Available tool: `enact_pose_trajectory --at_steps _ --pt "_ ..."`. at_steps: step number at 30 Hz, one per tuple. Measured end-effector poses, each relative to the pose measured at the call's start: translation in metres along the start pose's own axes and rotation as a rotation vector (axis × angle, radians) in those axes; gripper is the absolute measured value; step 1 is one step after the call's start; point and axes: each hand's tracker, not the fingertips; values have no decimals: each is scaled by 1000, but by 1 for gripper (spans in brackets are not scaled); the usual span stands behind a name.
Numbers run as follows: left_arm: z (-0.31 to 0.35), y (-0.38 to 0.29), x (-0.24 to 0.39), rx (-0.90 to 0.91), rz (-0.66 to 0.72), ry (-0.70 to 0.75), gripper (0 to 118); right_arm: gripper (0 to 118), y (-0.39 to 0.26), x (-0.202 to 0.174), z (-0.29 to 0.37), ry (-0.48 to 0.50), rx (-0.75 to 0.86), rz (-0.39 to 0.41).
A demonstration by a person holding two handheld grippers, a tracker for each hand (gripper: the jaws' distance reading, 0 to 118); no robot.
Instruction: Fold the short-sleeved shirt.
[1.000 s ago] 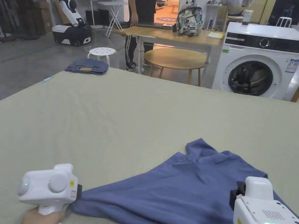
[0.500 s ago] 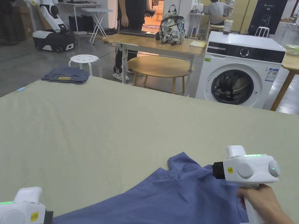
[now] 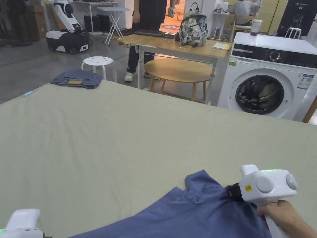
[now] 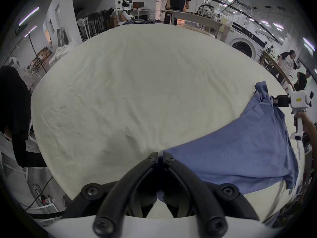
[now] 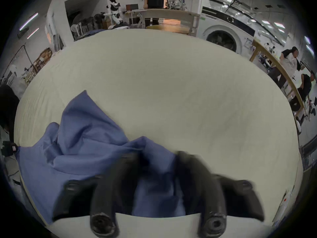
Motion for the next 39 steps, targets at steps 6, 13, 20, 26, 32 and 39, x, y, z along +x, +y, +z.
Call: enact_pose_trajectory --at_steps 6,13,20,26,32,39 --pt "5 3 3 33 -13 -8 0 0 -8 -22 10 -103 67 61" --pt "37 14 4 143 -83 -26 0 0 -25 -22 102 -179 241 -11" --pt "84 49 11 281 -115 -76 0 0 -40 -8 195 -325 402 -53" --pt "133 102 40 421 -170 -118 0 0 -51 17 282 -417 549 -132" --pt "194 157 85 544 -214 -154 0 0 -51 29 367 -513 675 -171" --pt "252 221 128 652 -239 -158 0 0 -24 50 431 -572 775 -257"
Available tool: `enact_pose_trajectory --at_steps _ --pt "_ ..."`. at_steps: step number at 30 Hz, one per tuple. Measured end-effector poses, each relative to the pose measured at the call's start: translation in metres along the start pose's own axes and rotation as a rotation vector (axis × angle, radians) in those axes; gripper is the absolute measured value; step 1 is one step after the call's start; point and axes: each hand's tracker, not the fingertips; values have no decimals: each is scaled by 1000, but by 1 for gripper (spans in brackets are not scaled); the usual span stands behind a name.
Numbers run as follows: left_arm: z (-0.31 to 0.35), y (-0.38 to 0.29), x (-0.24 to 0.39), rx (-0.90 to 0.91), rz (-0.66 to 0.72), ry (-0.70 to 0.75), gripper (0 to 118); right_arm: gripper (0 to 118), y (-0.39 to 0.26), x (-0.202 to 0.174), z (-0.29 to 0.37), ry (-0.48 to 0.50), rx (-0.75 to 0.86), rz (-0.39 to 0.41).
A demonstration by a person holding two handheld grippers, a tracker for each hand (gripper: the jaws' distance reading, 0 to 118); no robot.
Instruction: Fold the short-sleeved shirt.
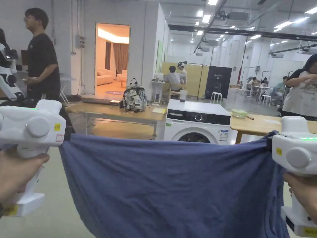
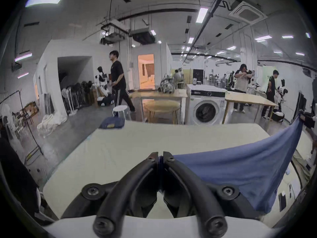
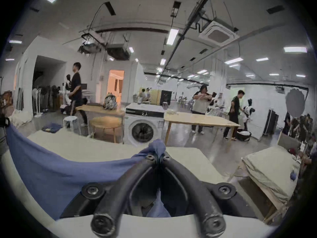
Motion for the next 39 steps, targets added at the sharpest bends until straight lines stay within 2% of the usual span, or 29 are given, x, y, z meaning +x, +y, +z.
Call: enact_pose_trajectory --at_steps 11,18,22,30,39 --pt "-28 88 14 96 -10 32 0 0 71 4 -27 -69 128 -11" --pt "-49 134 11 169 39 52 0 0 111 -1 -57 -80 190 -15" --pt "-58 150 15 203 22 73 0 0 120 -6 -63 -85 219 -5" --pt "-82 133 23 193 -36 76 0 0 86 -11 -72 -91 200 13" --pt "-98 46 29 101 -84 38 0 0 6 -7 -63 -81 99 53"
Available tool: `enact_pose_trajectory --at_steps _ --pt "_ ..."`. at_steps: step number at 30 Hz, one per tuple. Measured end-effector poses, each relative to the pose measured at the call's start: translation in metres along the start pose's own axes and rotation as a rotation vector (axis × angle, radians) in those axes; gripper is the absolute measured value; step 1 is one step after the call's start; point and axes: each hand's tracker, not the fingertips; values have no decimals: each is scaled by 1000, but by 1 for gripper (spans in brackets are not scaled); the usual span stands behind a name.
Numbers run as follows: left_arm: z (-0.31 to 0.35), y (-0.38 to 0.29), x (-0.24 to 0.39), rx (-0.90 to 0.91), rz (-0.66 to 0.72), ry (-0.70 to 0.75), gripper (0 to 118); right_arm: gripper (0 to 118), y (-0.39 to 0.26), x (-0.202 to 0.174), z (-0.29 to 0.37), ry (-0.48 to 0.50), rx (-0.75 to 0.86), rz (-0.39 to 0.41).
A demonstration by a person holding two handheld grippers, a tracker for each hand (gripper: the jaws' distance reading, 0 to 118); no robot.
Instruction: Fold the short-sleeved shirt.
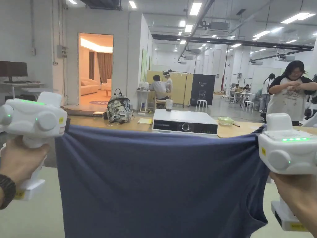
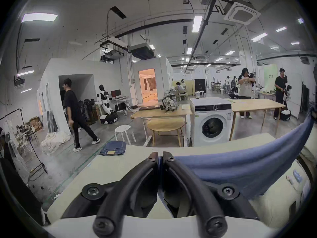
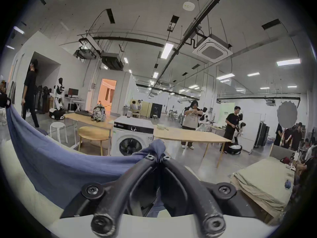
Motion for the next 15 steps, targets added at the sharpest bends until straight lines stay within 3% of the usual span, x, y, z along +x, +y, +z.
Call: enact_pose_trajectory --at_steps 15 --pt "99 -140 -12 -67 44 -86 0 0 -116 20 149 36 -141 17"
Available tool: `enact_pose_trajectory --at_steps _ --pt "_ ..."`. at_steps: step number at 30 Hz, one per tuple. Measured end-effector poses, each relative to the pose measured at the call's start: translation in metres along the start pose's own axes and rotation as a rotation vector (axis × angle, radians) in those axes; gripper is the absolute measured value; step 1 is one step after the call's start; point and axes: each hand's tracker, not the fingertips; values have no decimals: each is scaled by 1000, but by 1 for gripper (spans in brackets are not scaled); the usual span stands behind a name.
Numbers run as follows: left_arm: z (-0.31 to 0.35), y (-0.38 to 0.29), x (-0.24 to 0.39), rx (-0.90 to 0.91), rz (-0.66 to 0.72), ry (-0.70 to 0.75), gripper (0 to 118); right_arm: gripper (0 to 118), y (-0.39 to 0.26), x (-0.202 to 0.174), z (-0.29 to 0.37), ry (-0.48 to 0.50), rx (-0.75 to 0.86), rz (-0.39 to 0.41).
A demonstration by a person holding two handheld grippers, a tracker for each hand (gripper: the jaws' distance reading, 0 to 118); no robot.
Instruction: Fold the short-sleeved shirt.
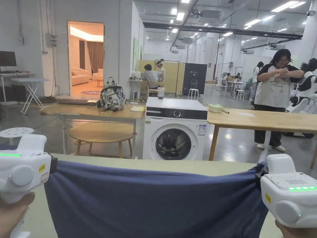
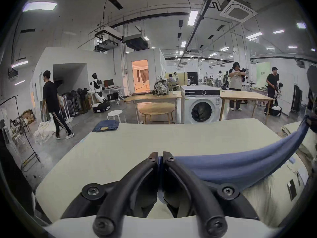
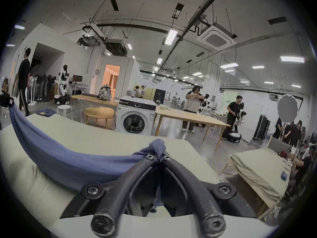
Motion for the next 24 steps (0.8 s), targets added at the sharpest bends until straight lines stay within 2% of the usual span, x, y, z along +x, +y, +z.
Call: enact_pose_trajectory --at_steps 7,13,24 --pt "56 -75 -13 -60 31 -38 0 0 -63 -2 70 43 -100 23" --pt "90 -144 -22 -168 35 -54 0 0 -122 -3 97 70 -225 62" --pt "95 -246 -21 -479 -44 -69 0 0 -208 -13 130 137 -536 94"
